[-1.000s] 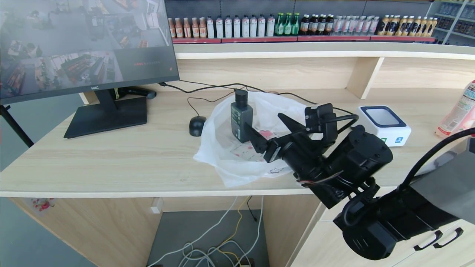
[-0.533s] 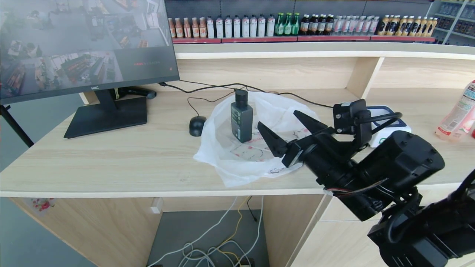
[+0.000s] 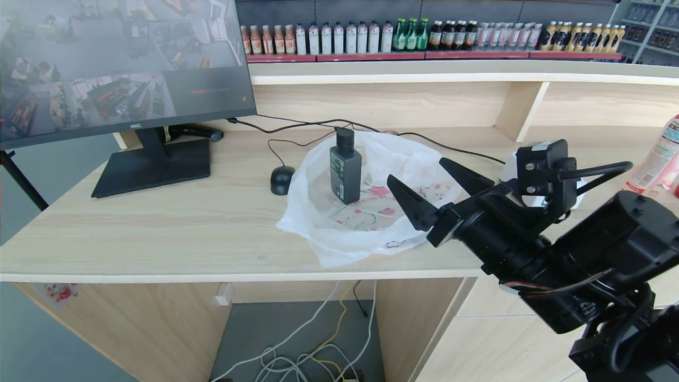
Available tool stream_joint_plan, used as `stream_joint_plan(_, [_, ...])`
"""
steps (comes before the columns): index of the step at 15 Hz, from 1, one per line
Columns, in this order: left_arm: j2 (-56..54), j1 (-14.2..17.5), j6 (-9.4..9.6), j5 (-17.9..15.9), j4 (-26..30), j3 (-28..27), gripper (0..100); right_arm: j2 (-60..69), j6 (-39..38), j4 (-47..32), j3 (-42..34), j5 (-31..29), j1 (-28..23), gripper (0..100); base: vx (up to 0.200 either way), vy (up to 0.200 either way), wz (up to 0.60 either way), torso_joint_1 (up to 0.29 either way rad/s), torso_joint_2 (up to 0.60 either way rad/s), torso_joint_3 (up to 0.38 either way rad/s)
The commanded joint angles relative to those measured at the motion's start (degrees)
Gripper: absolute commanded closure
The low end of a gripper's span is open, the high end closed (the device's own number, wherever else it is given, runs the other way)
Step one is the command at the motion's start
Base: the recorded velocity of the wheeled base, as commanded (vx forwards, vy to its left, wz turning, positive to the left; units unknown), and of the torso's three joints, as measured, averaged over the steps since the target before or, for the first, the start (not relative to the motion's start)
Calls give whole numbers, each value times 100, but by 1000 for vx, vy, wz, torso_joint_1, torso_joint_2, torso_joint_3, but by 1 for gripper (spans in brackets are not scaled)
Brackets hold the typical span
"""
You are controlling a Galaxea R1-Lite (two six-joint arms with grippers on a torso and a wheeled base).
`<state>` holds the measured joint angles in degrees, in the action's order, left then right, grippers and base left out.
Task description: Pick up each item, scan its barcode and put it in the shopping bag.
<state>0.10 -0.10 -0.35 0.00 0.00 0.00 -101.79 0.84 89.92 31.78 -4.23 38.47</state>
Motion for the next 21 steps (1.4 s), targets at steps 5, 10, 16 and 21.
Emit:
stream_joint_plan(5, [-1, 1, 0, 0, 0, 0, 0, 98, 4, 8, -137, 1, 11, 0, 0, 0, 0, 0, 0, 0])
stream_joint_plan(10, [-1, 1, 0, 0, 0, 0, 0, 89, -5, 8, -137, 1, -428, 0, 0, -80, 0, 1, 2, 1])
stream_joint_plan(16, [-1, 1, -9, 0, 0, 0, 0, 107, 4, 8, -163, 1, -437, 0, 0, -200, 0, 2, 0, 1])
stream_joint_plan(21, [-1, 1, -17, 0, 0, 0, 0, 204, 4, 8, -269, 1, -446, 0, 0, -200, 0, 2, 0, 5])
